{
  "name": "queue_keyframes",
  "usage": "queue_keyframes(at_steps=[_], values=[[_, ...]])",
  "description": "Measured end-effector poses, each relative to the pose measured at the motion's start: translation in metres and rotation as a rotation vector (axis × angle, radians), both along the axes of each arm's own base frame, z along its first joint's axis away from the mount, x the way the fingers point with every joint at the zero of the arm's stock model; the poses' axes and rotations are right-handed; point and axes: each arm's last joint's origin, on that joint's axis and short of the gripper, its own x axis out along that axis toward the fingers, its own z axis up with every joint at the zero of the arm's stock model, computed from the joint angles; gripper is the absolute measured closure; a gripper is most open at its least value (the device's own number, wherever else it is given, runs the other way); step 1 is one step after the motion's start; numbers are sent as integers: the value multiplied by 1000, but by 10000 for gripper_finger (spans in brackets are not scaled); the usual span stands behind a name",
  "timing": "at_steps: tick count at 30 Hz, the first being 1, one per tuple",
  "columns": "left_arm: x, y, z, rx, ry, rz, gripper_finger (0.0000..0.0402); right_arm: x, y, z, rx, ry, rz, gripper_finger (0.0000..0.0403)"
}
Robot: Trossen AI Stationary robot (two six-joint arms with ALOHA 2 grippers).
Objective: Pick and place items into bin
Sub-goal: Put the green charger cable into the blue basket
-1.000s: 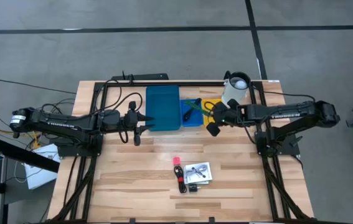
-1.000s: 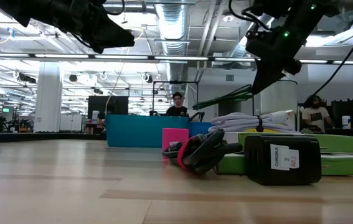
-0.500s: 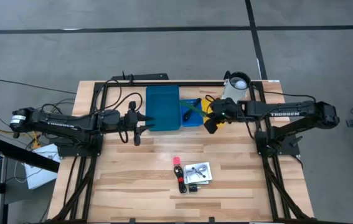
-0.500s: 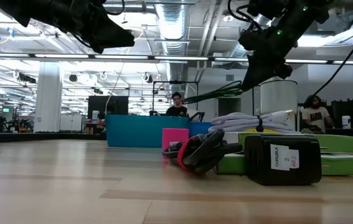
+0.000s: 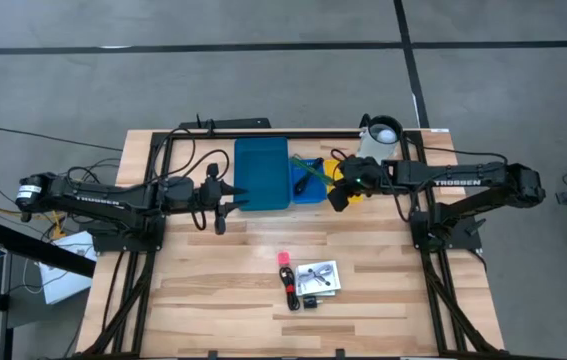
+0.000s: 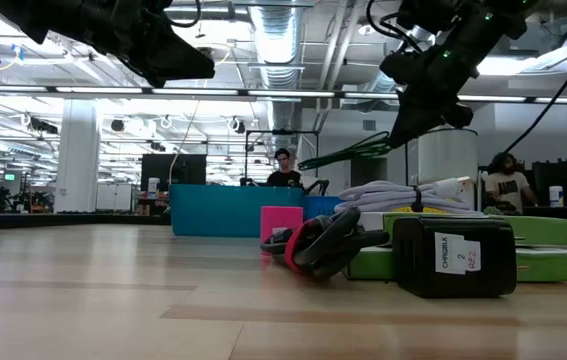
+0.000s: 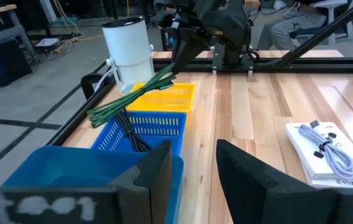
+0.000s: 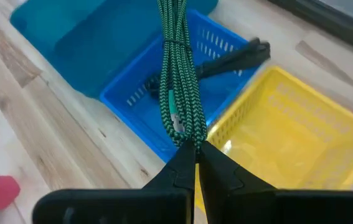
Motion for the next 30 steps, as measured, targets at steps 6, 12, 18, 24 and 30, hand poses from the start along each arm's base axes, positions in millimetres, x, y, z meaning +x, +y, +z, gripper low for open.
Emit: queue_keyframes(at_steps=[6,12,18,24,30], values=[[0,0,-1,-11,8,3,285,-5,3,-4,45,53,-20,401],[0,0,-1,-11,9,3,285,-4,3,-4,56,43,-15,401],[0,0,-1,-12,8,3,285,-4,3,-4,78,38,-4,401],[0,0,-1,-12,8,3,285,-2,2,-3,74,15,-3,401],[0,0,-1,-12,8,3,285,-2,2,-2,73,12,-2,401]])
